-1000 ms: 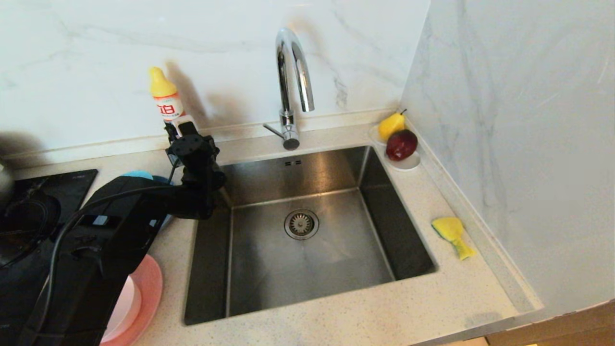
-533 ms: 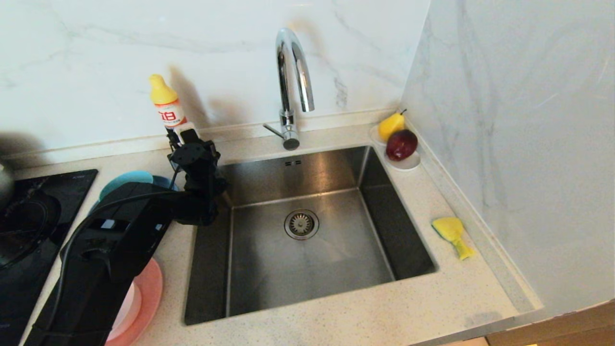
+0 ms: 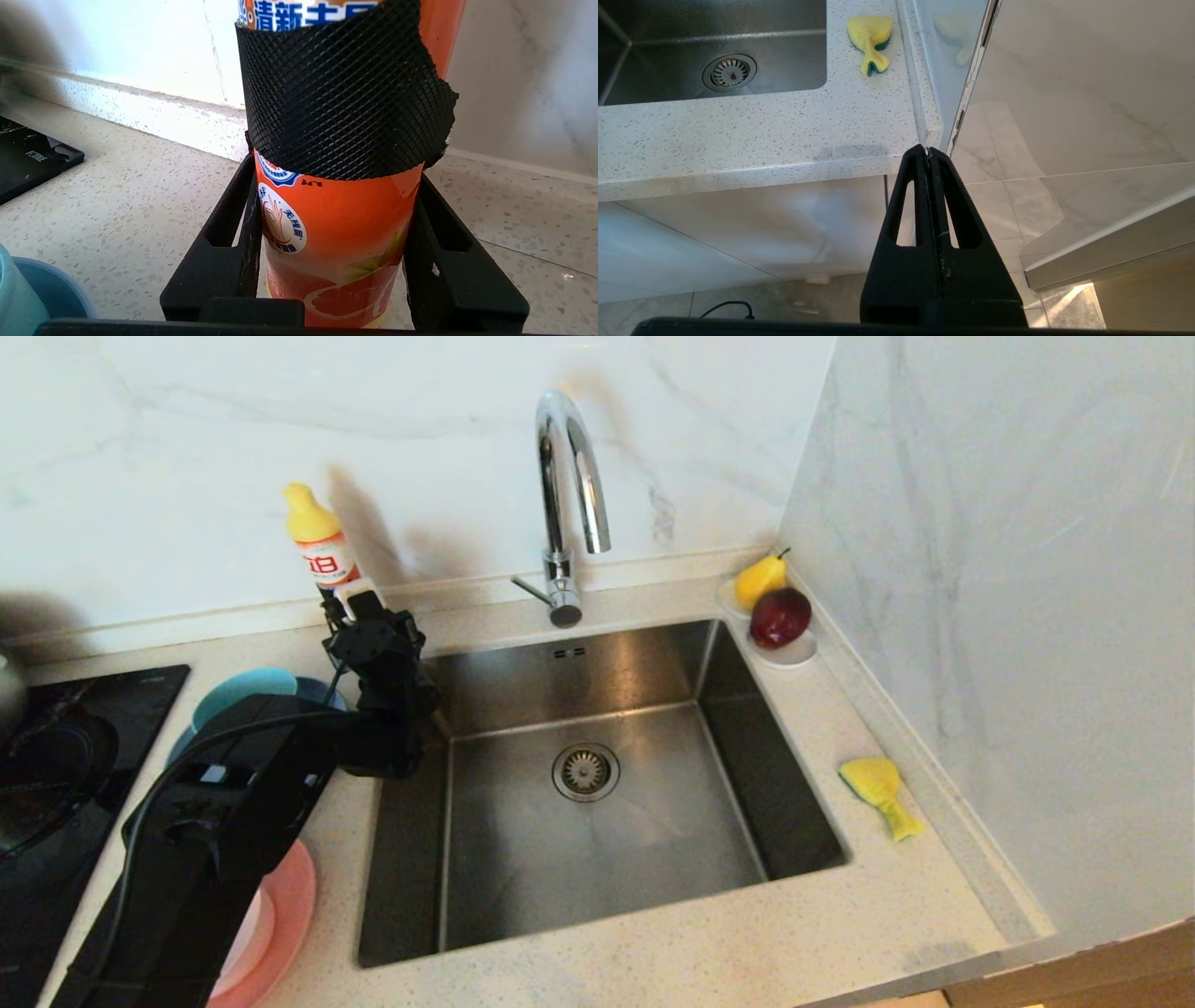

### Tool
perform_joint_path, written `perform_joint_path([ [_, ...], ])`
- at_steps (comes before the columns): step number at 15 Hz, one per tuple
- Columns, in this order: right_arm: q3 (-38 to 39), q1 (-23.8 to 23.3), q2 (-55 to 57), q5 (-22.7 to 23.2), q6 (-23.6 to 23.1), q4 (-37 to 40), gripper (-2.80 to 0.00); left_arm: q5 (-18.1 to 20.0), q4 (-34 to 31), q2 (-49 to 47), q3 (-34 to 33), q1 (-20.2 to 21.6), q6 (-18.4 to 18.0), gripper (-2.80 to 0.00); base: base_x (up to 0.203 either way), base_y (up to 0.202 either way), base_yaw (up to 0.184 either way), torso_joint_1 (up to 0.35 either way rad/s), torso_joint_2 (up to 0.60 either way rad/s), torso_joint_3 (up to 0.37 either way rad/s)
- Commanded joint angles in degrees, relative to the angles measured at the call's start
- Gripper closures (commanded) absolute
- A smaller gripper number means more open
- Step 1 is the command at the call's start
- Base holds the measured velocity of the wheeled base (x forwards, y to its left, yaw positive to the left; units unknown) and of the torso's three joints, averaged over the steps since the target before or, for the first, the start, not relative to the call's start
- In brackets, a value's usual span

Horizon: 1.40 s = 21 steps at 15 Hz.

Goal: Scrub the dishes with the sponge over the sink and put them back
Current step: Place the dish soap on the table

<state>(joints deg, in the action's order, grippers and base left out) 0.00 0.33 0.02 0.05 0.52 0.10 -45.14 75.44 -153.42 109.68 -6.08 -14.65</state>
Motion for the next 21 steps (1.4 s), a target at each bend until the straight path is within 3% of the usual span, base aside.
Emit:
perform_joint_path([
  [1, 0.0, 0.02, -0.06, 0.04, 0.0, -0.01, 0.0, -0.3, 0.41, -0.04, 0.01, 0.02, -0.2, 0.0, 0.0, 0.0, 0.0, 0.0, 0.0, 0.0],
  [2, 0.0, 0.02, -0.11, 0.04, 0.0, -0.01, 0.0, -0.3, 0.41, -0.13, 0.01, 0.02, -0.2, 0.0, 0.0, 0.0, 0.0, 0.0, 0.0, 0.0],
  [3, 0.0, 0.02, -0.06, 0.04, 0.0, -0.01, 0.0, -0.3, 0.42, -0.13, 0.01, 0.02, -0.2, -2.8, 0.0, 0.0, 0.0, 0.0, 0.0, 0.0],
  [13, 0.0, 0.02, -0.11, 0.04, 0.0, -0.01, 0.0, -1.23, 1.98, 2.94, -0.24, -0.02, -0.44, -2.8, 0.0, 0.0, 0.0, 0.0, 0.0, 0.0],
  [21, 0.0, 0.02, -0.07, 0.04, 0.0, -0.01, 0.0, -1.46, 0.97, 21.55, -7.68, -0.15, -1.02, -2.8, 0.0, 0.0, 0.0, 0.0, 0.0, 0.0],
])
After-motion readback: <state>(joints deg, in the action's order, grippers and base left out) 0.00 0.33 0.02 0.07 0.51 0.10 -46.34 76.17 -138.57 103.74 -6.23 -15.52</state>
